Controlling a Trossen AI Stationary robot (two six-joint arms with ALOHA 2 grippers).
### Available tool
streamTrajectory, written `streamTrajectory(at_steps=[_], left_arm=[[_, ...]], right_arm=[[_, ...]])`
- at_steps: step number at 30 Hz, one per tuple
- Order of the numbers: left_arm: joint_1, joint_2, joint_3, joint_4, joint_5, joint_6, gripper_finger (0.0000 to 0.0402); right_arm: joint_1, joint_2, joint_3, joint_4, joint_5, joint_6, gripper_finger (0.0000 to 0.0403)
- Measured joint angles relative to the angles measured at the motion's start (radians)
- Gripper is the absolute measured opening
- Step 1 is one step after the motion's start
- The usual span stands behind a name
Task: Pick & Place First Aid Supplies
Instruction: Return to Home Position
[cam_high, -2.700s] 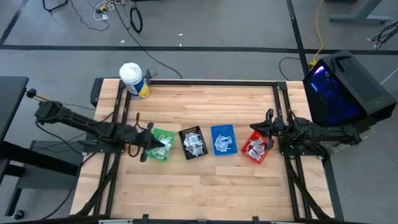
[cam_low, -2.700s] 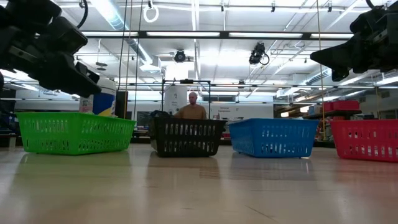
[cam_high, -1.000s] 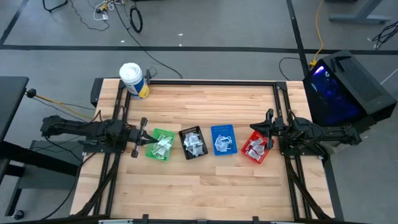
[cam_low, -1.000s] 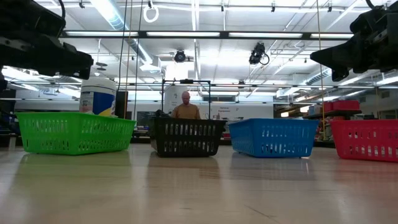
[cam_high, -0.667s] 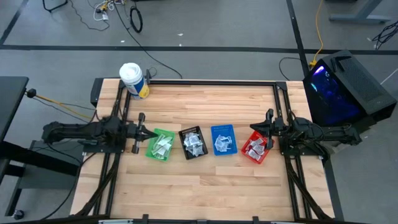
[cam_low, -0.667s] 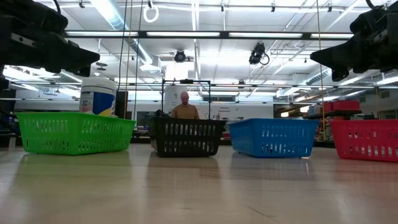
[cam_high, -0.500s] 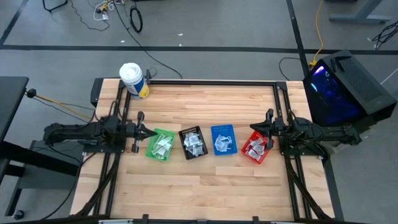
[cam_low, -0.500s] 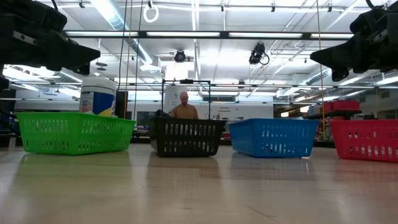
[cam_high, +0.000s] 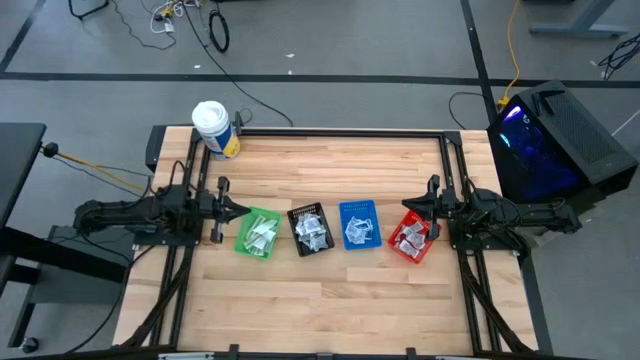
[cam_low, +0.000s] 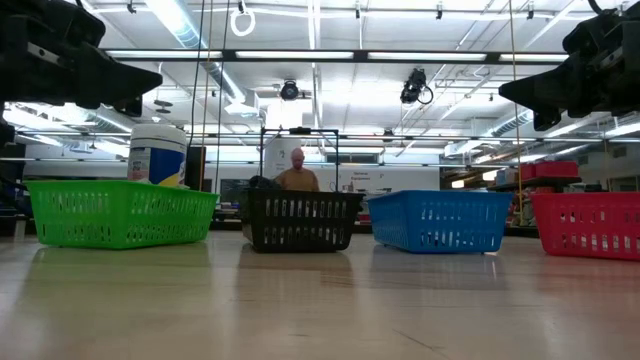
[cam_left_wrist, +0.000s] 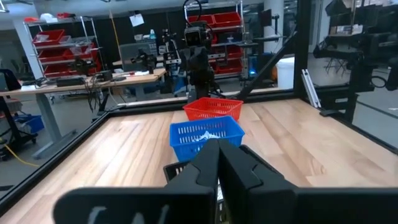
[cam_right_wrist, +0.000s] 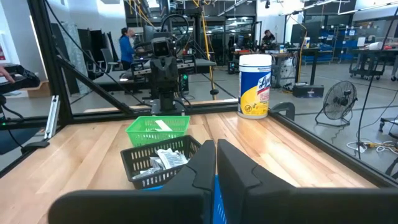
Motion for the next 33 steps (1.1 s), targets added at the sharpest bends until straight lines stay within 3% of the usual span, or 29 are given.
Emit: streamTrajectory(at_steps=[8, 17, 28, 33], left_arm=[[0.000, 0.000, -0.001, -0.001, 0.000, -0.013, 0.0004], [0.000, 0.004, -0.003, 0.026, -0.005, -0.026, 0.0039], [0.000, 0.005, -0.003, 0.031, -0.005, -0.026, 0.0044], [0.000, 0.005, -0.002, 0.018, -0.026, 0.083, 0.0044]], right_arm=[[0.000, 0.000, 0.000, 0.000, 0.000, 0.000, 0.0023], [0.000, 0.000, 0.000, 0.000, 0.000, 0.000, 0.0023], [0.000, 0.000, 0.000, 0.000, 0.000, 0.000, 0.0023], [0.000, 0.000, 0.000, 0.000, 0.000, 0.000, 0.0023]])
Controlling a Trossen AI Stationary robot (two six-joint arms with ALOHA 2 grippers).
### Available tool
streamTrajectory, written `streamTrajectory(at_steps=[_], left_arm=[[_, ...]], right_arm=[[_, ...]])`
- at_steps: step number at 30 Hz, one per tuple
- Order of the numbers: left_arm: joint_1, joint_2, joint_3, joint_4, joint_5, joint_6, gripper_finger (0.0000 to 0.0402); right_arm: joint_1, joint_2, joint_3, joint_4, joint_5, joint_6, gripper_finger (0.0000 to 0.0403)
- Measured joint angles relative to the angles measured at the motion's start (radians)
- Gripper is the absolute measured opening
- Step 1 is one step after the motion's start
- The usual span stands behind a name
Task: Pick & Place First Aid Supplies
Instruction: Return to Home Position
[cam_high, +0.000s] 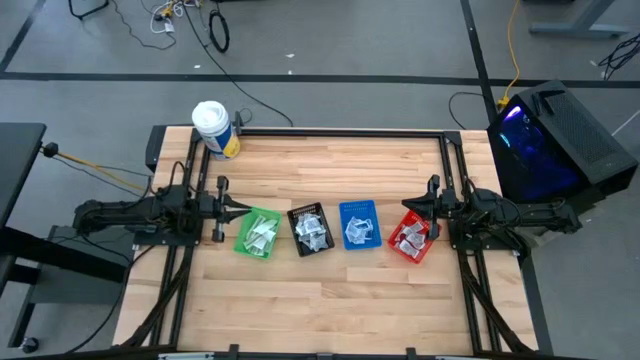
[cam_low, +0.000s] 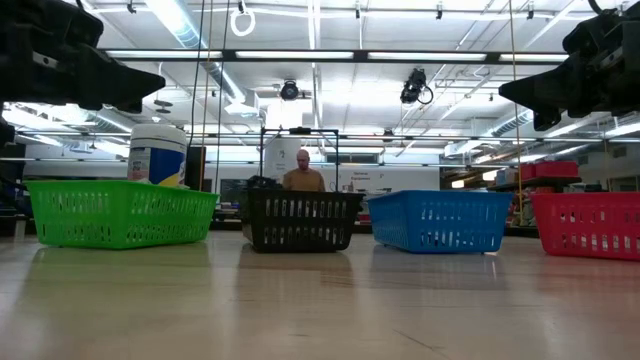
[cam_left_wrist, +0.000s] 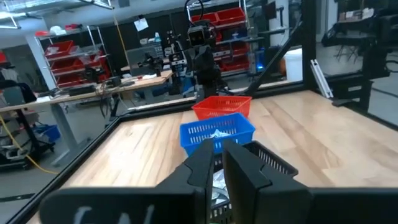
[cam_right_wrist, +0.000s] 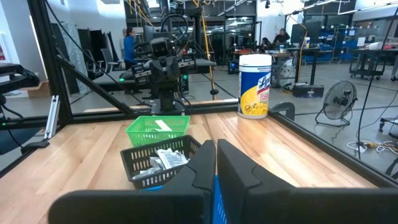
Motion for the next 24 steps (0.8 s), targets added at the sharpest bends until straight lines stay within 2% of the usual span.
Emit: streamTrajectory(at_steps=[24], left_arm=[[0.000, 0.000, -0.001, 0.024, 0.000, -0.005, 0.0044]], right_arm=[[0.000, 0.000, 0.000, 0.000, 0.000, 0.000, 0.0023]])
